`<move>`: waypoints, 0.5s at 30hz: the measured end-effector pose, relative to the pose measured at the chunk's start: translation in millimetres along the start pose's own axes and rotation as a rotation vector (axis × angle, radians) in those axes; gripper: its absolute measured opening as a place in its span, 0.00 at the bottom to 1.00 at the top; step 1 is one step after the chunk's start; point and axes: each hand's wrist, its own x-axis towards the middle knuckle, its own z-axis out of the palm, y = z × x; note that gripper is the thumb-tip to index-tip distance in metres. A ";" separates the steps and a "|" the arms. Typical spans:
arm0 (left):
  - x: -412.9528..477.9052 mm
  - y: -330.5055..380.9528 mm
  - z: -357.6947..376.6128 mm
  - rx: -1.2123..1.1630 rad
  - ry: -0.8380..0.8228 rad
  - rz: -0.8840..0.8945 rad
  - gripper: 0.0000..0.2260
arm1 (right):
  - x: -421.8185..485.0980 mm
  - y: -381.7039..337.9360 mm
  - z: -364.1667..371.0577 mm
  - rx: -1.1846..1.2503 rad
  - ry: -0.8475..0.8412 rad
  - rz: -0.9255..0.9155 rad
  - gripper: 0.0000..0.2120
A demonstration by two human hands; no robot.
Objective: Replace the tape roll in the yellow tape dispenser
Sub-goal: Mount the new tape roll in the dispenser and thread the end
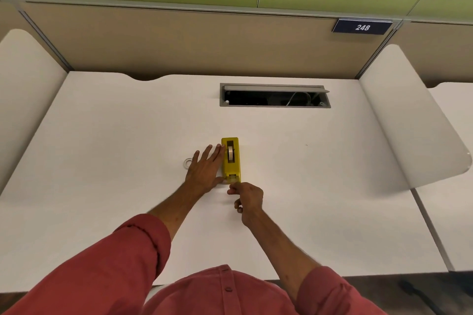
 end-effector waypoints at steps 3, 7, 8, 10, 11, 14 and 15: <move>-0.4 0.8 -1.3 -0.010 -0.005 -0.002 0.46 | 0.1 1.0 -0.6 -0.016 0.003 -0.005 0.09; -1.6 0.7 -2.4 -0.031 -0.009 -0.004 0.46 | 0.8 1.7 -0.5 -0.062 0.001 -0.010 0.09; -1.9 0.8 -3.0 -0.033 -0.009 -0.006 0.46 | 1.2 1.9 -0.5 -0.079 0.000 -0.021 0.09; -2.2 1.7 -3.8 -0.037 -0.014 -0.011 0.47 | 2.2 1.6 -0.8 -0.112 0.001 -0.047 0.09; -2.3 2.2 -4.4 -0.040 -0.018 -0.015 0.48 | 2.9 1.1 -0.8 -0.127 0.002 -0.057 0.09; -2.8 1.5 -6.8 -0.046 -0.030 -0.021 0.49 | 4.8 -0.5 0.3 -0.175 -0.007 -0.089 0.10; -2.9 0.9 -7.2 -0.050 -0.032 -0.022 0.49 | 5.4 -1.0 0.9 -0.190 -0.012 -0.104 0.10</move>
